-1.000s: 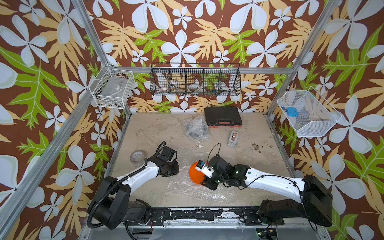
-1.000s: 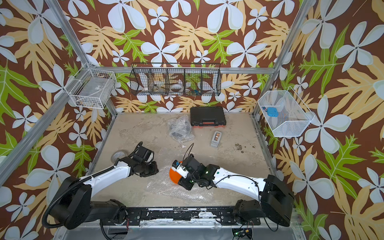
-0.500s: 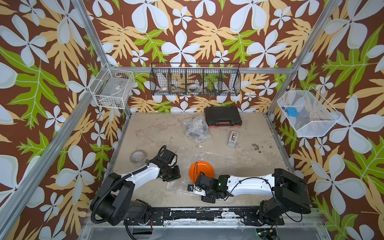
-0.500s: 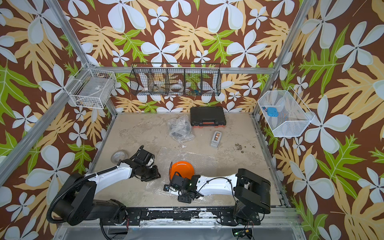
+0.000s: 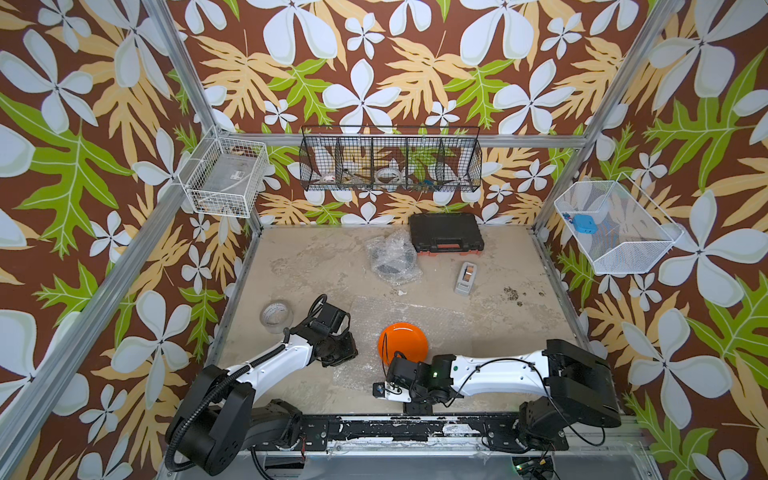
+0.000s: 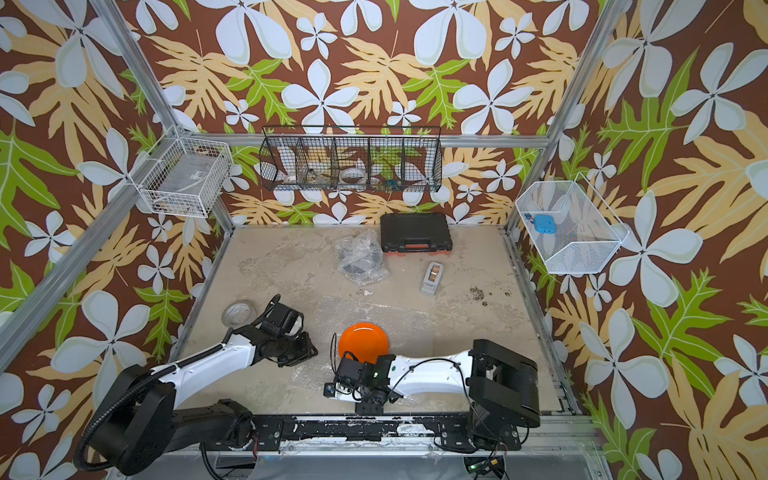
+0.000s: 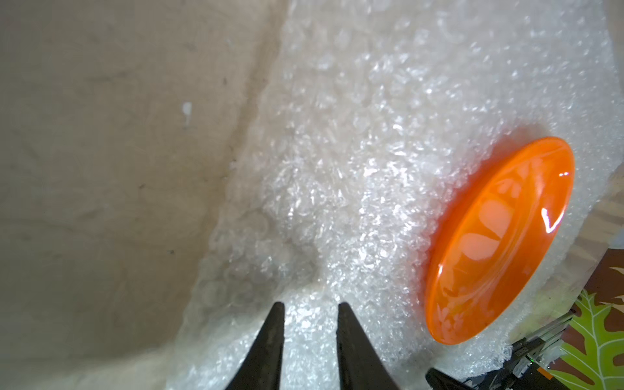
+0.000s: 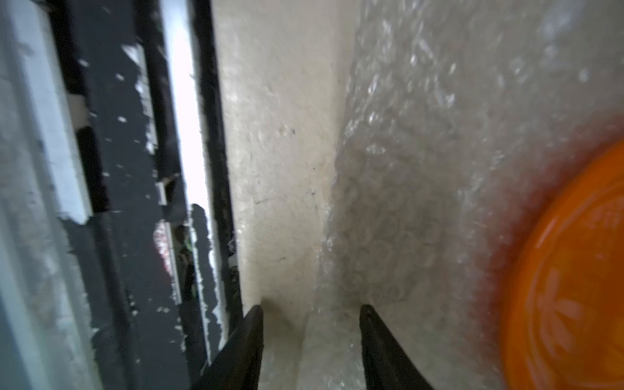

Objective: Wrap dinner plates in bubble wrap
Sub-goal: Wrap the plate in the bubble wrap.

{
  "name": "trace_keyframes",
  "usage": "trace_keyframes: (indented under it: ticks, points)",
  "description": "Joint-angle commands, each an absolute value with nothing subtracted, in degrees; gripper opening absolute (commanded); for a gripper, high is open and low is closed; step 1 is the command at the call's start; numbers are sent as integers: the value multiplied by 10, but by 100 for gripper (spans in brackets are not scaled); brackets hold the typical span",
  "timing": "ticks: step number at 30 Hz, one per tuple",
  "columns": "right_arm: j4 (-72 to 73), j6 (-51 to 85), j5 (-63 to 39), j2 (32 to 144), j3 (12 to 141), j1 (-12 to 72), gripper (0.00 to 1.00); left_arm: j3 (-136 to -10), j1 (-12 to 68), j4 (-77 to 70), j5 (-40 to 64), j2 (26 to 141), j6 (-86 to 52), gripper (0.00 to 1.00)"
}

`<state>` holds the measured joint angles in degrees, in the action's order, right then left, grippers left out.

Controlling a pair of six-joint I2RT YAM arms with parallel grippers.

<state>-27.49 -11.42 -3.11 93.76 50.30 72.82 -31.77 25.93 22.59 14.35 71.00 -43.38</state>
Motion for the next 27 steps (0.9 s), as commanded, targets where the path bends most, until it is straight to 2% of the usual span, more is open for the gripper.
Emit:
trace_keyframes:
  ticks: [1, 5, 11, 15, 19, 23, 27]
  points:
    - [-285, -116, -18, 959, 502, 730, 47, -325, 258, 258, 131, 698, -445, 30]
    - [-288, -111, 15, 971, 504, 730, 34, -312, 258, 239, 148, 709, -446, 30]
    - [-295, -108, 23, 943, 507, 730, 0, -270, 258, 195, 147, 738, -472, 31]
    - [-311, -116, 12, 891, 518, 725, 0, -277, 259, 245, 81, 690, -493, 32]
    - [-313, -112, -53, 846, 531, 668, 0, -361, 259, 302, 19, 606, -464, 32]
    - [-316, -101, -115, 849, 542, 600, 0, -428, 259, 311, 63, 585, -392, 25]
    - [-315, -72, -164, 885, 559, 541, 0, -440, 285, 308, 160, 627, -351, 18]
